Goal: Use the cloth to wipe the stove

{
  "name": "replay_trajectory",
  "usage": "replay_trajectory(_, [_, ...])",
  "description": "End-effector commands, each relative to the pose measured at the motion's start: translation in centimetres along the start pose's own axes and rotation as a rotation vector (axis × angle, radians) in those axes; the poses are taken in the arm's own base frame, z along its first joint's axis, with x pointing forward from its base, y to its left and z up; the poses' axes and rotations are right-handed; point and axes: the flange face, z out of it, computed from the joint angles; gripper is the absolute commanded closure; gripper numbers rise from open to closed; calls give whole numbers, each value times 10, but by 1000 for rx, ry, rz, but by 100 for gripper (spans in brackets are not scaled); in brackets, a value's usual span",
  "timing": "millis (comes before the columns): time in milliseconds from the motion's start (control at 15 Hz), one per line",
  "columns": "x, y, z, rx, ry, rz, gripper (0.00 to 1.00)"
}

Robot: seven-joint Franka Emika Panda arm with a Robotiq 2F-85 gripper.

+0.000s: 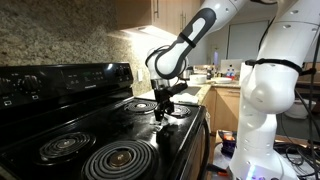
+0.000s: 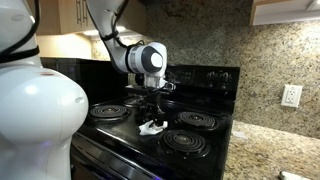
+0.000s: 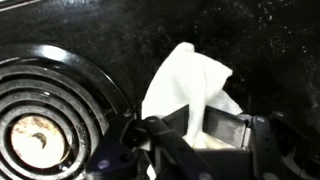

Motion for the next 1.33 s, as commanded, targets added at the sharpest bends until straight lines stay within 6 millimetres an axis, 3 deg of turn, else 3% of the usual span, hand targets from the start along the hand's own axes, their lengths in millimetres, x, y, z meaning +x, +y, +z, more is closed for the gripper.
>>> replay_trajectory(0, [-16,23,14,3,-10,28,92])
replay_trajectory(267, [-24,41,27,-14,-39,75,91])
replay_trajectory(533, [-22,58,21,-24,-19,117,92])
replay_trajectory(1000, [-14,106,9,-65,-8,196,92])
replay_trajectory(1267, [-21,120,10,-74,-3,236,91])
